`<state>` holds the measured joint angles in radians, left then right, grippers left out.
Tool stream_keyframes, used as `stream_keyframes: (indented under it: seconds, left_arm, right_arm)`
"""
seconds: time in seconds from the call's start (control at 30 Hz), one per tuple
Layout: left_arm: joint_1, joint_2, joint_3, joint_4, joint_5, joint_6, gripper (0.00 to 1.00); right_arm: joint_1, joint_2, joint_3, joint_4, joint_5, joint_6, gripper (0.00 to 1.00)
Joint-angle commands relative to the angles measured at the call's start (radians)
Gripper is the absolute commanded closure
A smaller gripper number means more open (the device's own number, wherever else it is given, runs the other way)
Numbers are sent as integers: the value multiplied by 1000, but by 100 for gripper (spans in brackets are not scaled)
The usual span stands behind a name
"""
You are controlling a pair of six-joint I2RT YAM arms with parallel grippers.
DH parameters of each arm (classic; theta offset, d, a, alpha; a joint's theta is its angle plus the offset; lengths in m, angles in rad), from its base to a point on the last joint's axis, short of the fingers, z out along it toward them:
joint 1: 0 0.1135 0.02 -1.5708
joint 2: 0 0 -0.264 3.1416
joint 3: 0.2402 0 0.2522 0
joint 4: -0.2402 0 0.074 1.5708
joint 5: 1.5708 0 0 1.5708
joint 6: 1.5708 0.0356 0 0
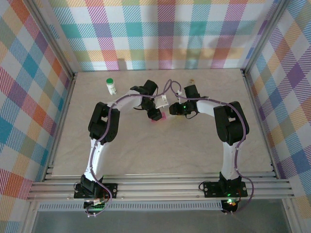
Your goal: Sort the pills into containers
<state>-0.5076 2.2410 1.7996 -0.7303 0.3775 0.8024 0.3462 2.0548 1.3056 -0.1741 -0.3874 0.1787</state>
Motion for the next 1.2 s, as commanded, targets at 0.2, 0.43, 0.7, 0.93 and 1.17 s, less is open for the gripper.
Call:
stream_keyframes:
  seconds: [0.2, 0.43, 0.7, 0.93, 1.17]
  left_arm:
    - [18, -3, 17, -100, 44, 44, 23]
    - [-5, -23, -28, 15, -20, 3, 24]
    - [-17, 9, 5, 3, -49, -3, 29]
    - [-22, 18, 11, -9, -65, -2, 33]
    - [-30, 28, 11, 3, -95, -9, 36]
  right_arm:
    - [3, 74, -9, -111, 44, -10, 62]
    - [4, 75, -8, -111, 44, -10, 62]
    - [4, 71, -12, -111, 44, -11, 62]
    - [4, 70, -12, -110, 42, -10, 62]
    - [4, 66, -16, -109, 42, -10, 62]
